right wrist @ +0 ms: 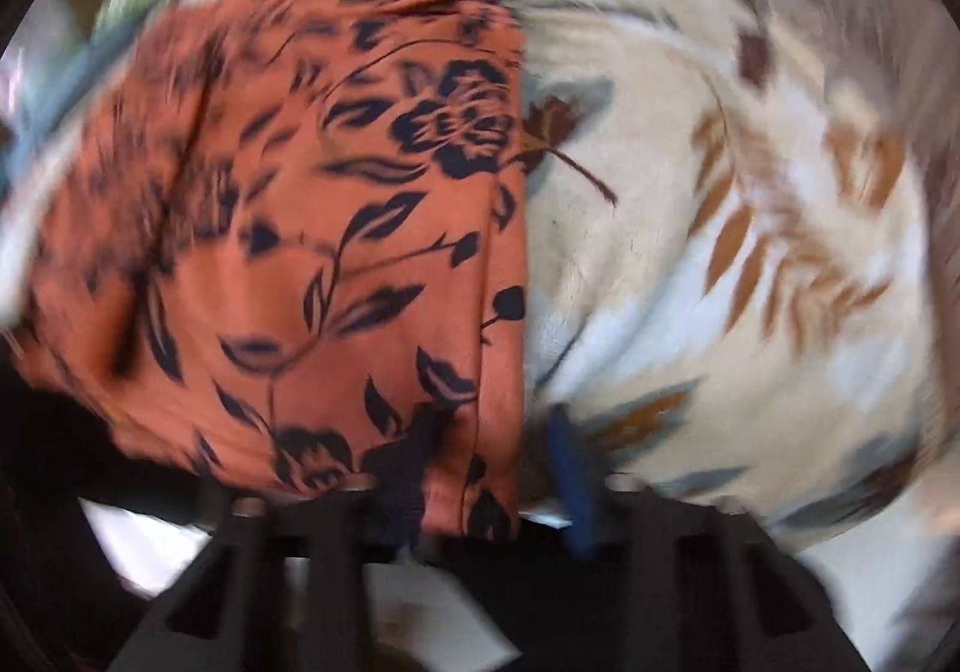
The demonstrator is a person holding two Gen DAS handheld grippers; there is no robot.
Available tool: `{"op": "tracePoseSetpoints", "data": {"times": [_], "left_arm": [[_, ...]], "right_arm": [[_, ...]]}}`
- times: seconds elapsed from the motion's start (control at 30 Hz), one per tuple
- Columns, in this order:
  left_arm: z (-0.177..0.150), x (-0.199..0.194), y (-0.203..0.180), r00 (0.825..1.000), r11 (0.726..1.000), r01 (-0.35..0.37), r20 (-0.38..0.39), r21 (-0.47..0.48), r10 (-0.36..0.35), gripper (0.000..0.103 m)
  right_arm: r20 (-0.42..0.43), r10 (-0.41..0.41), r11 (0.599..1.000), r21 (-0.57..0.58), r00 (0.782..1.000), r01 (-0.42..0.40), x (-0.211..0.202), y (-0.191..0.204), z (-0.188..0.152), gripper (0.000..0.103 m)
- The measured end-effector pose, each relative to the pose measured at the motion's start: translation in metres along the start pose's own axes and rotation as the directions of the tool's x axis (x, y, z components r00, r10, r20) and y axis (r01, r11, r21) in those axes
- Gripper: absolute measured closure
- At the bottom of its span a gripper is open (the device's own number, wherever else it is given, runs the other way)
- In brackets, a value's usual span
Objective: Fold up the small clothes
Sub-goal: 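Grasp the dress hem with the right gripper and fold it toward the collar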
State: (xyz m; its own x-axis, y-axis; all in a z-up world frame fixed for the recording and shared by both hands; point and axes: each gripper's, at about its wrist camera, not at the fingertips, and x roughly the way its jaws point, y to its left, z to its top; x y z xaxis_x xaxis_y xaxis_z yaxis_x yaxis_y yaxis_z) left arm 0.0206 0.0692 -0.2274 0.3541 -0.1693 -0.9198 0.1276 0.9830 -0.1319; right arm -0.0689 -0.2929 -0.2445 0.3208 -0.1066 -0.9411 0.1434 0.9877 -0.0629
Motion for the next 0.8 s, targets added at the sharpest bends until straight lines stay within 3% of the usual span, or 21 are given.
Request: {"op": "tracePoseSetpoints", "data": {"times": [0.03, 0.17, 0.33, 0.43, 0.47, 0.57, 0.63, 0.7, 0.77, 0.8], "left_arm": [[0.000, -0.004, 0.001, 1.000, 1.000, -0.004, 0.015, 0.009, 0.004, 0.096], [-0.003, -0.026, 0.015, 0.999, 1.000, 0.004, 0.051, 0.013, -0.005, 0.096], [-0.019, -0.042, 0.038, 0.996, 0.997, -0.060, 0.065, 0.043, 0.057, 0.096], [-0.025, -0.052, 0.051, 0.998, 1.000, -0.021, 0.055, 0.001, 0.021, 0.096], [-0.024, -0.058, 0.051, 0.997, 0.999, -0.034, 0.070, 0.005, 0.034, 0.096], [-0.017, -0.066, 0.051, 0.991, 0.996, -0.083, 0.104, 0.042, 0.078, 0.097], [-0.017, -0.068, 0.062, 0.987, 0.992, -0.129, 0.099, 0.017, 0.127, 0.101], [-0.018, -0.068, 0.075, 0.985, 0.988, -0.155, 0.078, -0.012, 0.155, 0.101], [-0.022, -0.074, 0.089, 0.987, 0.987, -0.137, 0.072, -0.080, 0.143, 0.101], [-0.024, -0.079, 0.091, 0.990, 0.989, -0.109, 0.080, -0.099, 0.117, 0.101]], "right_arm": [[-0.003, -0.001, 0.999, -0.040, 1.000, 0.001, -0.002, 0.007, -0.001, 0.094], [0.021, -0.129, 0.969, -0.208, 0.991, 0.130, -0.010, 0.031, -0.008, 0.094], [-0.051, -0.131, 0.976, -0.181, 0.990, 0.120, -0.009, 0.014, -0.016, 0.095], [-0.076, -0.038, 0.995, -0.092, 0.996, 0.031, -0.012, -0.009, -0.028, 0.095], [-0.057, 0.037, 0.997, -0.058, 0.998, -0.041, -0.018, -0.016, -0.030, 0.095], [0.010, 0.100, 0.994, 0.030, 0.995, -0.101, -0.036, -0.034, -0.025, 0.094], [0.057, 0.225, 0.973, 0.050, 0.973, -0.227, -0.052, -0.040, -0.016, 0.093], [0.112, 0.340, 0.938, 0.026, 0.934, -0.345, -0.067, -0.035, -0.009, 0.092], [0.128, 0.464, 0.883, 0.017, 0.877, -0.469, -0.075, -0.015, -0.009, 0.087], [0.121, 0.534, 0.841, 0.025, 0.837, -0.540, -0.073, -0.006, -0.008, 0.078]]}}
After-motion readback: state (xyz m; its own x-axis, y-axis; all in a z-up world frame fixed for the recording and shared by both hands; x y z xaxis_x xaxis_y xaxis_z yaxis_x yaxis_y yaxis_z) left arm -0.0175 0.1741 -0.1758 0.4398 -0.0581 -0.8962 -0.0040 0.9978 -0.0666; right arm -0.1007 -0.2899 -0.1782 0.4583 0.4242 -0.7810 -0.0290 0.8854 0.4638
